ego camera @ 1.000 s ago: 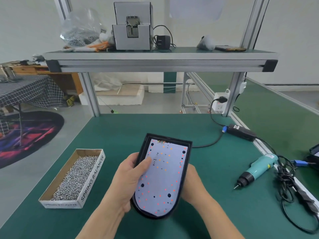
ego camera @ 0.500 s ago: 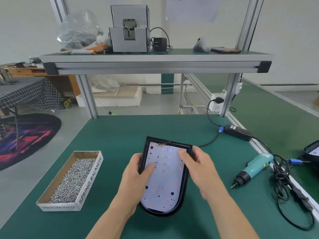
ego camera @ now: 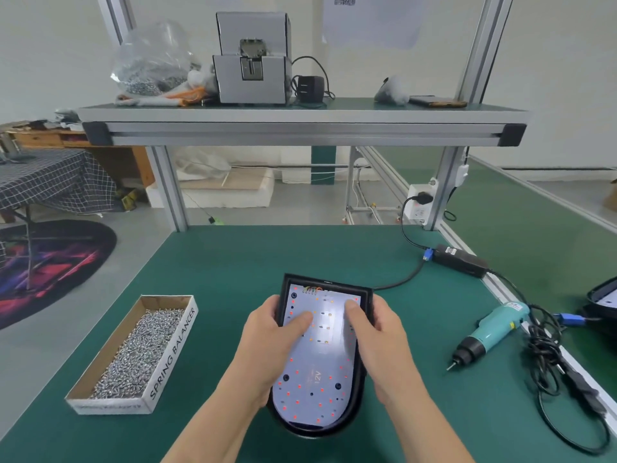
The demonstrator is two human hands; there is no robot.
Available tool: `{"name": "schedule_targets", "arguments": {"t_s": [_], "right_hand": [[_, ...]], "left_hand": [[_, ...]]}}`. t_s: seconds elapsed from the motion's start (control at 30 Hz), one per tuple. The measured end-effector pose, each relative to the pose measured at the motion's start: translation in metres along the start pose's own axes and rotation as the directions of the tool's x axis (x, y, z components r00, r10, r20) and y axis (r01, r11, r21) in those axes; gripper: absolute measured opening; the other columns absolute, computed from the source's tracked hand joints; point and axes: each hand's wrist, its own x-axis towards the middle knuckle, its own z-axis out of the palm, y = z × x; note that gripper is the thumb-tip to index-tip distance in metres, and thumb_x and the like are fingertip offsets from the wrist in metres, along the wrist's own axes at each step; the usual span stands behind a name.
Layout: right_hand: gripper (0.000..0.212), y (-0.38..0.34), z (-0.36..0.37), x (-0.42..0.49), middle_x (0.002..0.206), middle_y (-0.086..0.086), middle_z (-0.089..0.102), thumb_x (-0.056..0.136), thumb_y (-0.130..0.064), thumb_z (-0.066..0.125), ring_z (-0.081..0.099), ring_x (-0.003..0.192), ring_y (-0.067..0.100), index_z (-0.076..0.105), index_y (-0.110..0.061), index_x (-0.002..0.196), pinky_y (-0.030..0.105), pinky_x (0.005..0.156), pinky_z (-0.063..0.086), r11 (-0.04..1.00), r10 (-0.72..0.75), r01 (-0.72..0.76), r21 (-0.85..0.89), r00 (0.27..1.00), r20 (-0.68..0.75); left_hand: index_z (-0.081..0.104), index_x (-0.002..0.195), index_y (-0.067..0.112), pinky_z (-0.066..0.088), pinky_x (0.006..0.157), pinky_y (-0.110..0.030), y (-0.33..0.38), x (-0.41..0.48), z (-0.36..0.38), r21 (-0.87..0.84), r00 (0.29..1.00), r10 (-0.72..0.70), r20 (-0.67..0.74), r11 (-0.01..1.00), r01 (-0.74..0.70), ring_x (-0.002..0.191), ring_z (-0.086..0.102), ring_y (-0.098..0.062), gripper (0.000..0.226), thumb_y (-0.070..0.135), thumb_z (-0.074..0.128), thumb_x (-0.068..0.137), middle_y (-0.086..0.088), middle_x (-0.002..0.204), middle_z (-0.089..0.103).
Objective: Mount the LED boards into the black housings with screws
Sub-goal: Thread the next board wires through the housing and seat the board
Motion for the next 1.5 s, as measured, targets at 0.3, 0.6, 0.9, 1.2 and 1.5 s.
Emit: {"name": "schedule_targets", "arguments": {"t_s": [0.3,0.6,0.9,1.2,1.5], "right_hand": [[0.009,0.010,0.005,0.000,0.072,-0.022,0.062,0.097,-0.026,0.062,0.048,0.059,0.000,0.060,-0.025,0.088,0.013,0.061,0.042,0.984,-0.167,0.164,-0.063,0.985,-0.033],[0.030,0.001,-0.001,0.000,0.098,0.003,0.072,0.096,-0.047,0.052,0.061,0.082,0.010,0.067,-0.024,0.106,0.026,0.077,0.052,0.981,-0.182,0.164,0.106,0.964,0.194],[0.047,0.001,-0.016,0.041,0.118,-0.024,0.061,0.093,0.005,0.055,0.057,0.107,-0.003,0.064,-0.038,0.112,0.015,0.088,0.045,0.966,-0.037,0.187,-0.181,0.786,0.618],[0.077,-0.013,-0.020,0.032,0.155,-0.009,0.041,0.086,0.023,0.041,0.038,0.144,0.007,0.045,-0.022,0.147,0.035,0.092,0.051,0.979,-0.156,0.202,0.027,0.657,0.738],[0.048,-0.024,-0.013,0.013,0.141,0.006,0.054,0.084,0.015,0.050,0.052,0.127,0.010,0.049,-0.001,0.130,0.036,0.089,0.051,0.985,-0.146,0.165,0.051,0.639,0.755]], "left_hand": [[0.072,0.086,0.028,0.059,0.082,-0.056,-0.004,-0.003,-0.002,-0.082,0.999,0.015,0.036,0.997,-0.012,0.089,0.074,-0.032,0.011,0.029,0.069,0.076,-0.008,0.097,0.077],[0.070,0.105,0.018,0.059,0.070,-0.030,0.007,0.021,-0.027,-0.196,0.983,0.001,0.183,0.980,0.036,0.089,0.074,-0.024,0.039,0.019,0.085,0.069,-0.010,0.103,0.076],[0.066,0.104,0.010,0.051,0.083,-0.031,0.023,0.034,-0.039,-0.262,0.833,0.174,0.525,0.964,-0.037,0.096,0.061,-0.027,0.026,0.016,0.078,0.082,-0.011,0.099,0.066],[0.067,0.083,0.008,0.044,0.072,-0.039,0.011,0.045,-0.059,-0.361,0.848,0.195,0.494,0.932,-0.004,0.080,0.059,-0.032,0.026,0.003,0.073,0.058,-0.021,0.088,0.055],[0.066,0.082,0.005,0.034,0.094,-0.057,0.009,0.051,-0.059,-0.488,0.820,0.276,0.502,0.873,0.005,0.086,0.057,-0.039,0.021,0.003,0.056,0.063,-0.027,0.087,0.061]]}}
